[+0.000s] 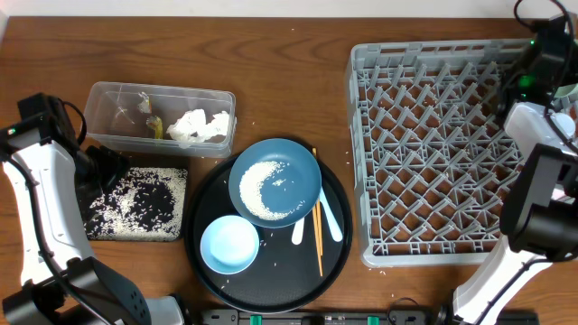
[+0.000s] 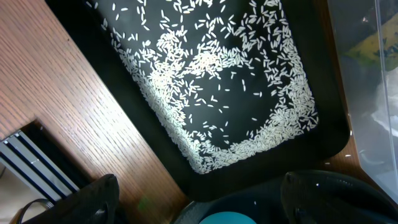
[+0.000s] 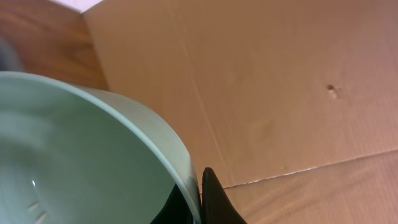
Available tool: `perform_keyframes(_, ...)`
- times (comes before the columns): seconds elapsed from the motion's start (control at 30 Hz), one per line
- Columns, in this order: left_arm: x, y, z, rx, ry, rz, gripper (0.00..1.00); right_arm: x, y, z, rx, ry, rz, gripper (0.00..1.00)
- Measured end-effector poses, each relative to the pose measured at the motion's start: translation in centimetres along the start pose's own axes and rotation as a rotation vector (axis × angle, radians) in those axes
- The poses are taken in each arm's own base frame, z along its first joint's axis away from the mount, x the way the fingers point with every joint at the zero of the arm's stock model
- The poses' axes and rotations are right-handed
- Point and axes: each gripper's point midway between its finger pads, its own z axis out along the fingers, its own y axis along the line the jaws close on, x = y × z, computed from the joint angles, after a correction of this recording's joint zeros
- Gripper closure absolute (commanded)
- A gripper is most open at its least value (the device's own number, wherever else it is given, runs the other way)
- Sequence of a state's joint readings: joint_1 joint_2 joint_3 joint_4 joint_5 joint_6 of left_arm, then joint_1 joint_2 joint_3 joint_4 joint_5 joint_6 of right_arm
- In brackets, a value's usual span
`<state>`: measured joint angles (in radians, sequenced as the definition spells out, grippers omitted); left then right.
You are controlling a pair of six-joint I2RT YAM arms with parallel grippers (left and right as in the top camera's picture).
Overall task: Sort waste into correct bins and load items into the dishwasher rack
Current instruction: 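Set the green bowl upright in the rack's back right corner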
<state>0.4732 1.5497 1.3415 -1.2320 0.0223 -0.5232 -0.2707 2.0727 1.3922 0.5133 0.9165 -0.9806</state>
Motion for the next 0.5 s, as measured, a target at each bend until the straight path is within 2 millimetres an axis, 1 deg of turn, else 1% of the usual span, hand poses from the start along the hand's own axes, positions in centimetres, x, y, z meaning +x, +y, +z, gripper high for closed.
perform_keyframes(0.13,0.0,0.0,0.0,0.0,0.001,0.0,0.16,0.3,1.9,0.0,-0.023,0.006,-0.04,0.99)
perform_keyframes(0.23,0.0,0.0,0.0,0.0,0.0,0.0,0.16,0.1,2.3,-0.4,-0.021,0.011,-0.044,0.99)
perform_keyframes(0.37,0.0,0.0,0.0,0.001,0.0,0.0,0.16,-0.9,3.1,-1.6,-0.037,-0.01,-0.031,0.98)
perform_keyframes(0.4,0.0,0.0,0.0,0.001,0.0,0.0,0.16,-1.1,3.5,-2.0,-0.043,-0.013,-0.032,0.96)
perform_keyframes(0.5,0.0,0.0,0.0,0.001,-0.001,0.0,0.16,-1.6,4.6,-3.1,-0.073,-0.016,-0.048,0.85)
